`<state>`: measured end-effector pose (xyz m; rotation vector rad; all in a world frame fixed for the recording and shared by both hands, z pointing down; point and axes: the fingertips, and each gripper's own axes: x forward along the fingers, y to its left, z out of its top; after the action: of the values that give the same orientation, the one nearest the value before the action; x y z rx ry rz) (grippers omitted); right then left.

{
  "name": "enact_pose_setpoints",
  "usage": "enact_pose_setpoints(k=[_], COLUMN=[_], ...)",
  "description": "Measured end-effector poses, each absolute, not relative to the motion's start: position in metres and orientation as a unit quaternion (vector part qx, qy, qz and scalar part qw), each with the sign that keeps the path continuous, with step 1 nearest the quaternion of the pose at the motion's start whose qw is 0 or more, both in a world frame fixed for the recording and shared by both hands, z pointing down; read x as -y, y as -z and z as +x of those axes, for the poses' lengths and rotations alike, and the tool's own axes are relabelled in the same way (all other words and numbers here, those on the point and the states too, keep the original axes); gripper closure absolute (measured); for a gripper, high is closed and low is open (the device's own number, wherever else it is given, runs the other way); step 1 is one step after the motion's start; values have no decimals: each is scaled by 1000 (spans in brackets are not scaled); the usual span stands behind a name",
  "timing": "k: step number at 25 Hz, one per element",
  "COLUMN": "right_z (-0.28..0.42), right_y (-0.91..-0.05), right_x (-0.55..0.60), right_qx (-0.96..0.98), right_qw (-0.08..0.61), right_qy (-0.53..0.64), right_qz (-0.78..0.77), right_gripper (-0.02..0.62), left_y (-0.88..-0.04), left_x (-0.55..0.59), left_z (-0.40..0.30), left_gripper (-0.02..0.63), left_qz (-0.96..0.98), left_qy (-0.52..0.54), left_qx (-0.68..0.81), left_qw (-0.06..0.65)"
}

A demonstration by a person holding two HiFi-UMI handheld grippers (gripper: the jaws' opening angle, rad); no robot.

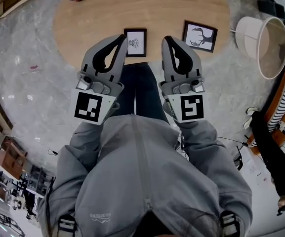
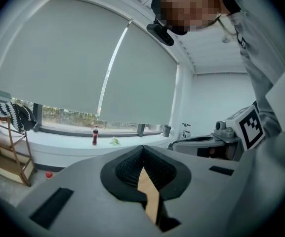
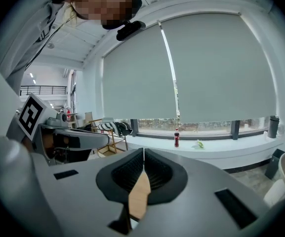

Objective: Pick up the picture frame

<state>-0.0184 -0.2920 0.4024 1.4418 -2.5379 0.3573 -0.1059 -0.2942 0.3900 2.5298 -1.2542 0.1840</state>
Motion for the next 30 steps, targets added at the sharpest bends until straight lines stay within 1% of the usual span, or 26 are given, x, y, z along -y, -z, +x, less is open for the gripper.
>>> enact_pose_setpoints(k=[11, 16, 25, 30], right_z=[-9, -11, -19, -18], right_y=[-492, -531, -592, -617], right_x=[302, 296, 288, 281], right_qx=[850, 852, 852, 852], right_qw=[104, 121, 139, 161], right_qy=[-143, -152, -162, -154], right_qz=[496, 485, 478, 474], right_gripper=[563, 563, 563, 563], left_y=[-495, -538, -614, -647], left_x=[291, 285, 275, 269], left_z=[-101, -99, -104, -109], left_gripper=[588, 588, 588, 588], left_qz=[878, 878, 877, 865], left_qy=[-99, -109, -142, -137], left_qx=[434, 424, 414, 421], left_qw=[176, 194, 199, 236])
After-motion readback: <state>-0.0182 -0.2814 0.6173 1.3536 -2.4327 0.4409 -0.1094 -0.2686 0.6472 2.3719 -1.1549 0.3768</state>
